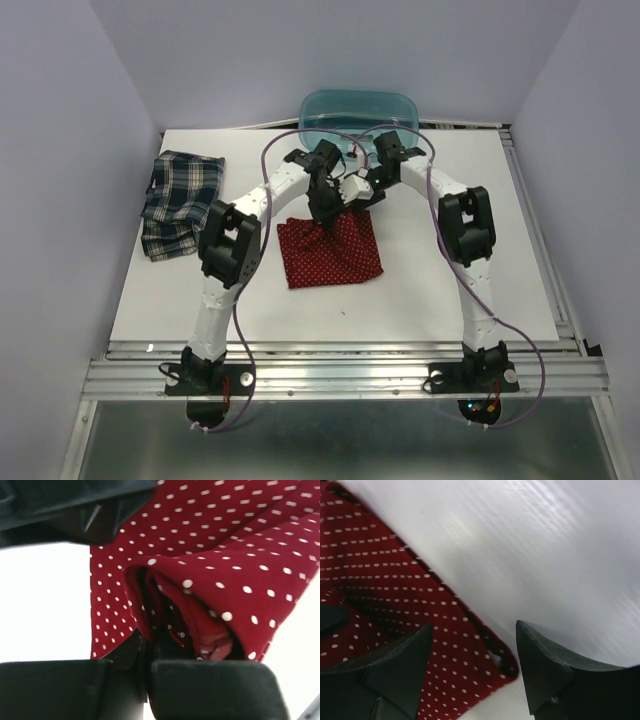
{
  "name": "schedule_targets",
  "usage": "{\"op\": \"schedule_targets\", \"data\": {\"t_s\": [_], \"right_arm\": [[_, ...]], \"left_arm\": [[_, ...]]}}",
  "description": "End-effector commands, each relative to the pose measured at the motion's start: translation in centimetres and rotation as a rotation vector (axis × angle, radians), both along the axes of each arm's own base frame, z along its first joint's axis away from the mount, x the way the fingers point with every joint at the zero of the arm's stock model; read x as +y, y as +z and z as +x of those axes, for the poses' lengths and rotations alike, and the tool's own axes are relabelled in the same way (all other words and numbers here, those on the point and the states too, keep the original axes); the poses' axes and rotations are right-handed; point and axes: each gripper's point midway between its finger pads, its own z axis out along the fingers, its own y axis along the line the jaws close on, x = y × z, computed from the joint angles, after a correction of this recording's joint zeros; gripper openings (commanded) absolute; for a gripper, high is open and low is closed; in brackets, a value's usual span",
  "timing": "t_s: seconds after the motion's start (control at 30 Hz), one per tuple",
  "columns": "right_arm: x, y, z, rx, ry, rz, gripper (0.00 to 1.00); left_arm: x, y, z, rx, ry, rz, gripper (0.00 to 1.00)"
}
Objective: Fold and stack the skirts
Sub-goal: Fold the skirt
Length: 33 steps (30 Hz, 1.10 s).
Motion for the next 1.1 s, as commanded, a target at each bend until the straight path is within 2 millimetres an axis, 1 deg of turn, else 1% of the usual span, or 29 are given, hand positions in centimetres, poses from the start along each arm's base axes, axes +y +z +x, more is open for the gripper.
{"op": "schedule_targets", "data": {"t_s": [0.0,0.1,0.13,0.17,0.2,0.23,0.27,0.33,0.37,0.4,0.43,0.47,0.5,0.53,0.57,0.6,0.63,0.67,0.7,0.73,0.77,0.8,0.83,0.9,0.93,0.97,1.0,1.03,1.07], "right_arm": [[-2.8,3.2,3.7,-0.157,-0.127,-0.114,0.8],[-4.5,4.2,4.7,-0.196,-0.191,-0.171,0.82],[-5.9,5.2,5.3,-0.214,-0.229,-0.176,0.82],[-6.5,5.8,5.4,-0.219,-0.245,-0.176,0.82],[-7.8,7.3,5.7,-0.239,-0.28,-0.173,0.82],[-8.4,8.1,5.7,-0.247,-0.298,-0.169,0.82],[-9.0,8.6,5.5,-0.243,-0.31,-0.163,0.82],[-9.5,10.1,4.7,-0.235,-0.326,-0.146,0.82],[-9.1,11.4,3.7,-0.234,-0.31,-0.115,0.82],[-8.8,12.0,2.8,-0.215,-0.298,-0.094,0.81],[-8.4,12.7,1.9,-0.194,-0.291,-0.061,0.8],[-7.8,14.7,0.9,-0.203,-0.281,-0.01,0.77],[-6.8,14.5,-0.6,-0.159,-0.254,0.054,0.75],[-5.7,15.1,-1.8,-0.153,-0.221,0.085,0.66],[-4.7,15.4,-3.0,-0.14,-0.187,0.117,0.64],[-2.6,16.6,-5.2,-0.133,-0.117,0.165,0.62],[-1.7,15.6,-6.9,-0.088,-0.086,0.172,0.61],[-0.7,15.2,-8.1,-0.065,-0.052,0.177,0.59],[0.8,14.6,-9.8,-0.037,-0.007,0.177,0.59],[1.1,13.7,-10.4,-0.017,0.002,0.163,0.59],[1.1,11.9,-11.3,0.02,0.0,0.131,0.59],[0.5,10.6,-11.1,0.024,-0.028,0.09,0.59],[0.1,9.0,-11.2,0.047,-0.056,0.059,0.59],[-1.1,7.4,-10.4,0.036,-0.118,-0.023,0.62],[-1.4,7.2,-10.3,0.041,-0.145,-0.036,0.64],[-1.7,7.2,-10.1,0.029,-0.166,-0.055,0.65],[-2.3,6.9,-9.8,0.025,-0.221,-0.082,0.69],[-2.6,7.3,-9.6,0.01,-0.245,-0.091,0.75],[-3.1,7.1,-9.5,0.005,-0.276,-0.115,0.78]], "left_arm": [[-0.1,0.2,2.5,-0.069,-0.004,-0.017,0.21],[0.3,0.0,4.2,-0.103,0.045,-0.012,0.34],[0.6,0.9,5.6,-0.14,0.076,-0.027,0.41],[0.9,1.6,6.3,-0.153,0.104,-0.033,0.48],[2.1,2.5,7.6,-0.175,0.147,-0.037,0.5],[2.7,3.6,8.6,-0.197,0.183,-0.051,0.66],[3.3,5.5,9.7,-0.235,0.223,-0.074,0.69],[4.8,8.5,10.6,-0.262,0.316,-0.118,0.9],[6.2,9.0,11.0,-0.257,0.371,-0.136,0.99],[6.8,11.3,10.4,-0.257,0.427,-0.186,0.99],[7.2,11.9,9.7,-0.243,0.45,-0.208,0.99],[7.7,10.2,8.5,-0.198,0.473,-0.204,0.99],[7.8,12.6,7.1,-0.211,0.503,-0.265,0.99],[7.7,13.2,7.0,-0.236,0.523,-0.311,0.99],[8.1,10.2,4.9,-0.165,0.536,-0.293,0.99],[7.6,10.2,3.6,-0.134,0.508,-0.341,0.99],[7.7,11.1,2.6,-0.148,0.505,-0.378,0.99],[7.8,9.2,1.6,-0.104,0.535,-0.387,0.99],[7.6,9.2,0.9,-0.081,0.532,-0.415,0.98],[7.7,8.3,0.6,-0.056,0.548,-0.417,0.97],[7.8,6.8,-0.3,0.003,0.579,-0.405,0.89],[7.8,5.9,-0.7,0.042,0.592,-0.399,0.85],[8.1,4.0,-1.2,0.087,0.631,-0.376,0.78],[8.5,2.4,-1.6,0.165,0.767,-0.346,0.73],[8.8,0.7,-2.6,0.21,0.799,-0.317,0.69],[9.1,-0.1,-2.9,0.231,0.857,-0.309,0.69],[9.7,0.2,-3.0,0.218,0.941,-0.314,0.69],[9.9,0.2,-2.8,0.187,0.956,-0.333,0.7],[10.6,-0.9,-3.6,0.188,0.988,-0.308,0.76]]}}
